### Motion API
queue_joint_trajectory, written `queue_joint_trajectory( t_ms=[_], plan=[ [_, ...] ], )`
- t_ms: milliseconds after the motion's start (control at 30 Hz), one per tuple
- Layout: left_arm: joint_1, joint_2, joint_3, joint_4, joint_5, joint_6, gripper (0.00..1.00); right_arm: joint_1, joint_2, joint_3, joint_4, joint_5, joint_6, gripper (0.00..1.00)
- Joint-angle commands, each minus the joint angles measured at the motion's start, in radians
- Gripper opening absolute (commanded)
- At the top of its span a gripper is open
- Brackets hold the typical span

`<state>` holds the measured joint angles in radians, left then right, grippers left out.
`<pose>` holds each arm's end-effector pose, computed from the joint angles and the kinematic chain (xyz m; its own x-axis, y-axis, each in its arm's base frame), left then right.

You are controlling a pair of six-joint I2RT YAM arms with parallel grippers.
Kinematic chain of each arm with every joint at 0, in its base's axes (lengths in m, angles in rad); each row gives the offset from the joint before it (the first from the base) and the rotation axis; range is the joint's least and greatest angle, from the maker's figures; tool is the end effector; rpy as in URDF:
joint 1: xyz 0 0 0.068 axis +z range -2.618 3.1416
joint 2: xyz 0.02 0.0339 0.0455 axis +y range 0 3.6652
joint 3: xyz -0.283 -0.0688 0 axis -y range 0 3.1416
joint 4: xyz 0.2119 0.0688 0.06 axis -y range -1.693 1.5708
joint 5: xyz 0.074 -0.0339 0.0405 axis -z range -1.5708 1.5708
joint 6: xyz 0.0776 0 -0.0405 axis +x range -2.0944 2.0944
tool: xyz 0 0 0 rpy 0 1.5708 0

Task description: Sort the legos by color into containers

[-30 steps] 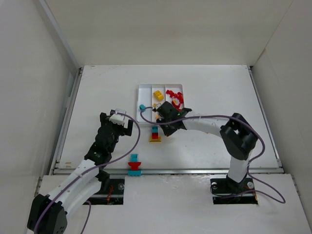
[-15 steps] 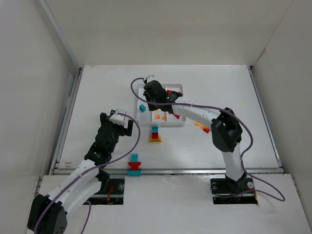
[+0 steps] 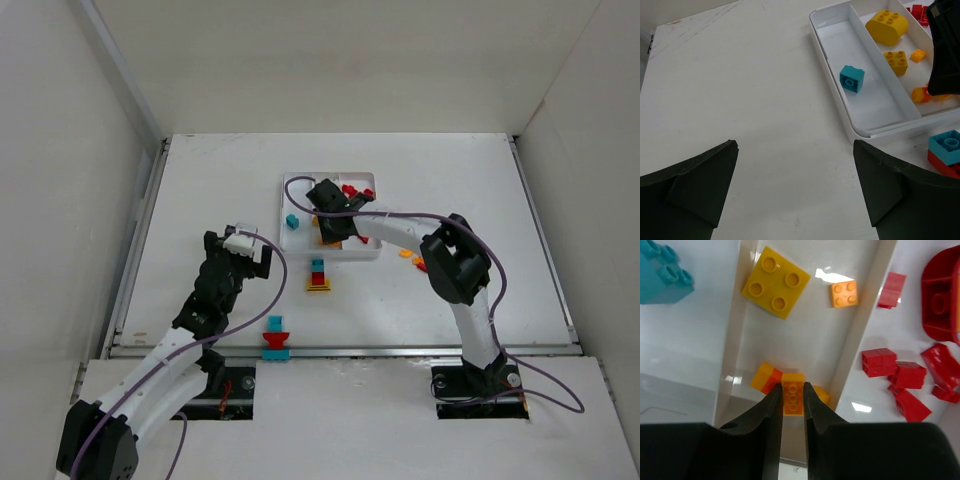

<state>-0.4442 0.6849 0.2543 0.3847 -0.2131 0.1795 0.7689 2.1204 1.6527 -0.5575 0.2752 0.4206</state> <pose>0.1588 -0.0574 0.2517 0.0002 0.1932 -0.9812 0.2330 0.9542 0.1879 0.3461 0.3055 0.1858 -0.7926 -0.2202 -0.5685 -0.2675 0.9636 -0.0002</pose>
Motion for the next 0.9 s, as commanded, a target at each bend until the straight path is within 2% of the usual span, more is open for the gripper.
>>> queue_joint_trajectory(
  t_ms=[0,100,400,633,800,867],
  plan=[
    [0.007,0.002,0.003,0.042,-0.006,0.003,0.99,0.003,-0.05,-0.027,0.063,-0.089,-0.003,0.14],
    [0.007,0.002,0.003,0.033,-0.006,0.003,0.99,0.003,-0.062,-0.027,0.085,-0.103,-0.003,0.17],
    [0.007,-0.007,0.003,0.033,-0.006,0.003,0.99,0.003,-0.089,-0.027,0.105,-0.094,-0.013,0.17],
    [0.007,-0.007,0.003,0.033,-0.006,0.003,0.99,0.003,-0.099,-0.047,0.153,-0.175,-0.013,0.17],
    [0.007,-0.007,0.003,0.033,-0.006,0.003,1.0,0.003,-0.025,0.014,0.105,-0.221,-0.013,0.17],
    [0.007,-0.007,0.003,0.033,-0.006,0.003,1.0,0.003,-0.014,0.027,0.096,-0.222,-0.013,0.21]
  ],
)
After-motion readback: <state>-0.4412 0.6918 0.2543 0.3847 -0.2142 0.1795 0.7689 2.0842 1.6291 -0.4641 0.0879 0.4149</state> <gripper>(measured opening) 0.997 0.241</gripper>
